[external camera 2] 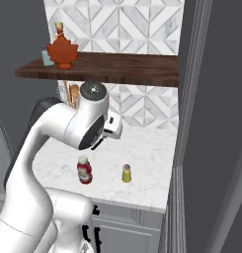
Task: Put the shaker and condiment bottle from the counter next to their counterparts in the cabinet.
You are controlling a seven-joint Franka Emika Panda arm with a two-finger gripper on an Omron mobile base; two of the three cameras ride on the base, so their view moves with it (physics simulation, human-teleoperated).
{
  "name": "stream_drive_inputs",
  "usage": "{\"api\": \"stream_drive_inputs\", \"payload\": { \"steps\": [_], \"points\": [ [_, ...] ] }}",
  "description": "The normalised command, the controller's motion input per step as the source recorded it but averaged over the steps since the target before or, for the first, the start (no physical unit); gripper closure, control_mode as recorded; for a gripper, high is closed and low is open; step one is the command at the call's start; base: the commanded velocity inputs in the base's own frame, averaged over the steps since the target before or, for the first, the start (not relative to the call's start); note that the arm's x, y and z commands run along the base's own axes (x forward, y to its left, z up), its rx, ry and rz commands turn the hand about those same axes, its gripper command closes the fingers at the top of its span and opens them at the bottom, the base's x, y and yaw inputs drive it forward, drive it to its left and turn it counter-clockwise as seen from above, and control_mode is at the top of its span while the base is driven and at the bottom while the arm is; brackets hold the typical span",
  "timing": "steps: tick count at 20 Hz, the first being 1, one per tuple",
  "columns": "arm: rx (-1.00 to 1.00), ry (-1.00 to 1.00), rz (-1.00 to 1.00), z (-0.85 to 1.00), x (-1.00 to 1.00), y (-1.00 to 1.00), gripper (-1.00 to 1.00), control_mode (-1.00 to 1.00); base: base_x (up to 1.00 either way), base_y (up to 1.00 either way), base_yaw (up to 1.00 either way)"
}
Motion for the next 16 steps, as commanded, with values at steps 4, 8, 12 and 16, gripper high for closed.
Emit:
{"api": "stream_drive_inputs", "payload": {
  "steps": [4,8,12,16],
  "points": [
    [0.12,-0.22,0.20,-0.70,-0.39,-0.16,-1.00,-1.00,0.00,0.00,0.00],
    [0.03,-0.09,0.73,-0.99,0.01,0.25,-1.00,-1.00,0.00,0.00,0.00],
    [0.00,-0.22,0.81,-0.69,0.19,0.21,-1.00,-1.00,0.00,0.00,0.00],
    [-0.07,-0.03,0.62,-0.29,0.11,0.00,-1.00,-1.00,0.00,0.00,0.00]
  ]
}}
